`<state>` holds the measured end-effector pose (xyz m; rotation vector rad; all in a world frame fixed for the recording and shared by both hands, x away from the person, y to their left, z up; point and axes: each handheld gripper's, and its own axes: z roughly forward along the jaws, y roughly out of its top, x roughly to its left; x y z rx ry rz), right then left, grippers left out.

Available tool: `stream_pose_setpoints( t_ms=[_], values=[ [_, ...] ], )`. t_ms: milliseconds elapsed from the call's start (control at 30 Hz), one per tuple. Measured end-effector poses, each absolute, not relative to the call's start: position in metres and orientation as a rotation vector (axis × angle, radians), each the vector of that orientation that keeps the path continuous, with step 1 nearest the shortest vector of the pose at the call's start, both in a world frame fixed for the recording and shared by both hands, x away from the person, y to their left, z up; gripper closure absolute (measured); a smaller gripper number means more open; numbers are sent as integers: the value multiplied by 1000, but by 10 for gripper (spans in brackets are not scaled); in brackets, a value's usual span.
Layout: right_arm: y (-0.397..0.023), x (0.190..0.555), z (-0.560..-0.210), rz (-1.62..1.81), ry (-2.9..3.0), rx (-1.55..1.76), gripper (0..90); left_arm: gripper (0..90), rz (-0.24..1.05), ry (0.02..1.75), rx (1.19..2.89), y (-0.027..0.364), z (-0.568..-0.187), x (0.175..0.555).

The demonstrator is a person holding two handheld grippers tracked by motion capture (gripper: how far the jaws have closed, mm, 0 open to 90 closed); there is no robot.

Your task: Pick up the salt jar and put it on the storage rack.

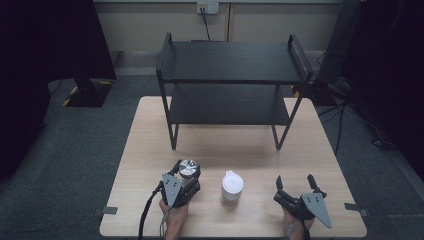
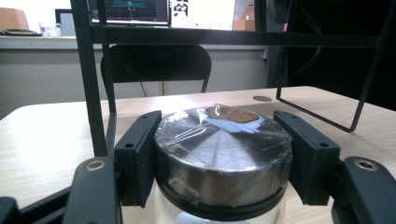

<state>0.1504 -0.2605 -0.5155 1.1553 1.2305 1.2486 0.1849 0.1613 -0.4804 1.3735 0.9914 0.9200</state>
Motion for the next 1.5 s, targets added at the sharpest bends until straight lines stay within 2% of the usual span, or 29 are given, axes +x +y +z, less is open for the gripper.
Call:
stream_pose_setpoints(
  t_ms=[1233, 1500],
  values=[
    [-260, 151, -515, 1247, 1231, 1156, 0, 355, 752, 805, 1443, 205, -424, 198],
    [-260, 151, -515, 1247, 1231, 1156, 0, 355, 766, 775, 1440, 206, -412, 204]
  ],
)
